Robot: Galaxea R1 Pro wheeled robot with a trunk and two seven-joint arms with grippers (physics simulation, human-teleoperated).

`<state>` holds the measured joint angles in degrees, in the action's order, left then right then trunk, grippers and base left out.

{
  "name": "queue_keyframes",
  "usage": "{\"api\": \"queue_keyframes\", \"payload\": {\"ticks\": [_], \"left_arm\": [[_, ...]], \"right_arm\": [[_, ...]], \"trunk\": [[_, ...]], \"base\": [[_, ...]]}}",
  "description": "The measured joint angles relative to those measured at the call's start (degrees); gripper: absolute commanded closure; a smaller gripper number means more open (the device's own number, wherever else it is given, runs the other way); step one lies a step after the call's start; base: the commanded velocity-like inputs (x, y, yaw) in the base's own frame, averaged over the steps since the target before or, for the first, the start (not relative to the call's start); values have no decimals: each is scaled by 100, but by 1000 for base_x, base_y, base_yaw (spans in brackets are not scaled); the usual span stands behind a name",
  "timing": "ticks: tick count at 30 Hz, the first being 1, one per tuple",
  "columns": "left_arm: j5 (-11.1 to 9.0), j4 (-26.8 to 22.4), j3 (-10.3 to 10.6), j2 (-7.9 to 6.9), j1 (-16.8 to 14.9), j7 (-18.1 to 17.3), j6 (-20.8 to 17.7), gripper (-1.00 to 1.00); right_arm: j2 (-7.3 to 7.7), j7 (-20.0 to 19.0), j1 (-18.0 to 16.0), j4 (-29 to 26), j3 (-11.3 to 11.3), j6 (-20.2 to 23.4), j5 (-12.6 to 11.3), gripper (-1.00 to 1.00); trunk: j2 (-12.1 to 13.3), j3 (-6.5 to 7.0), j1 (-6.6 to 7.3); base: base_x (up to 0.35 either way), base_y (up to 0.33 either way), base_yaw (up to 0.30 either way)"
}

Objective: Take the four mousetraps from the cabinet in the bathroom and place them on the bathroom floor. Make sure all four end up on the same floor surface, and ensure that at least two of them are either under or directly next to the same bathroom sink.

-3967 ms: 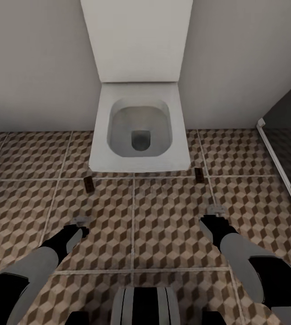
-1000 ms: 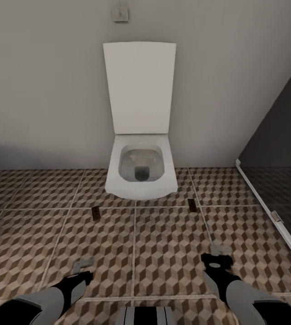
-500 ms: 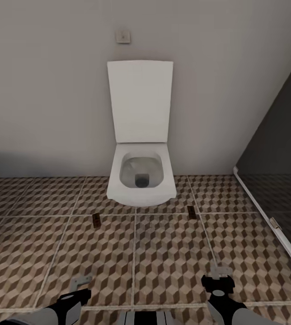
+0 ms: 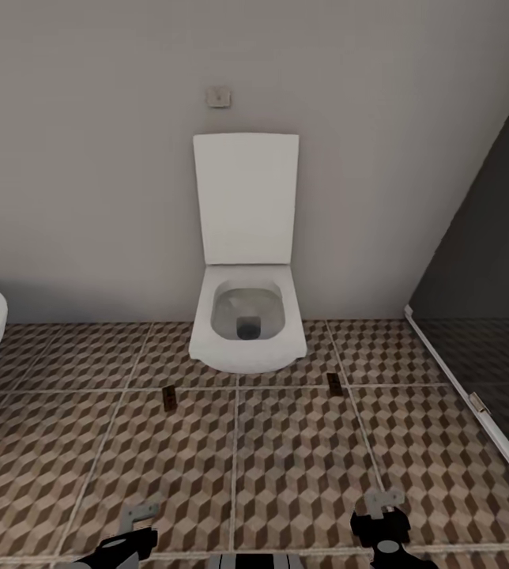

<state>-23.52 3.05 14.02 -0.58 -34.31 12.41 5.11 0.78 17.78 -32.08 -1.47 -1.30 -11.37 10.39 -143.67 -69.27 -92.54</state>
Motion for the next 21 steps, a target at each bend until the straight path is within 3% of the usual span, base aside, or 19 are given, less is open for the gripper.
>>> {"api": "queue_keyframes", "payload": {"ticks": [21], "left_arm": [[-8,0,0,0,379,-1,3,-100]], "right_arm": [[-18,-14,389,150,1,-4,-18,-100]], "trunk": [[28,466,54]], "base": [[0,0,0]]}}
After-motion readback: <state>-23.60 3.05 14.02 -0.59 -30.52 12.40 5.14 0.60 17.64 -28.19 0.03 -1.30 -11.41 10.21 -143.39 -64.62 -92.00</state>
